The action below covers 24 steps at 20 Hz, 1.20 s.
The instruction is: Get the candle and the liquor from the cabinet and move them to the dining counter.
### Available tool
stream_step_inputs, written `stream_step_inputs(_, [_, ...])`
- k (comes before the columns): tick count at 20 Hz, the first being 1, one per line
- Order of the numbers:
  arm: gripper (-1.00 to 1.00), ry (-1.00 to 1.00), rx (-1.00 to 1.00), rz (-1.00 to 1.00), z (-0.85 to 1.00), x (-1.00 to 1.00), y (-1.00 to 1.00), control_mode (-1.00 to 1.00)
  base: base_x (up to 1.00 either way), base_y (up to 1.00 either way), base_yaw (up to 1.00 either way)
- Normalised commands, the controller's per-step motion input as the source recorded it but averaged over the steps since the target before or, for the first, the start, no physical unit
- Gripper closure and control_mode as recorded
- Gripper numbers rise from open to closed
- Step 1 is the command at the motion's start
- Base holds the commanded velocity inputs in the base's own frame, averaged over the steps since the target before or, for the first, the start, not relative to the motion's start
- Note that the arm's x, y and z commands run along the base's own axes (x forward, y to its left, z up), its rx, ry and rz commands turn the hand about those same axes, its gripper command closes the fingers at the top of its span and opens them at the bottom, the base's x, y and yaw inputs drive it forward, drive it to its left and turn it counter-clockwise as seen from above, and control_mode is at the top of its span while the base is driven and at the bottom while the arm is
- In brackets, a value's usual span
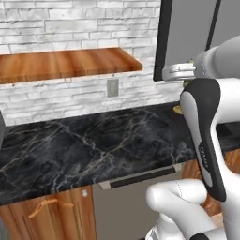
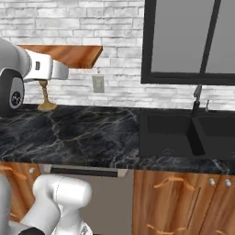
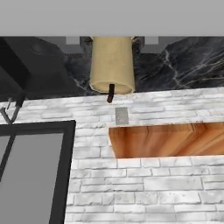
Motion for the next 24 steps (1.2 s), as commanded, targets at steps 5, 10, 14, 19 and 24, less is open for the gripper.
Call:
stream_step_inputs(5, [1.00,0.00,0.00,0.00,0.00,0.00,0.00,1.00,-0.75,-0.32,-0.64])
stream_step_inputs(10, [1.00,0.00,0.00,0.00,0.00,0.00,0.00,1.00,-0.22,0.00,-0.95])
stream_step_inputs(14, [1.00,0.00,0.00,0.00,0.00,0.00,0.00,1.00,0.00,0.00,-1.00])
stream_step_inputs(19, [1.00,0.00,0.00,0.00,0.00,0.00,0.00,1.00,0.00,-0.02,-0.98])
stream_step_inputs(24, [1.00,0.00,0.00,0.00,0.00,0.00,0.00,1.00,0.00,-0.28,-0.91])
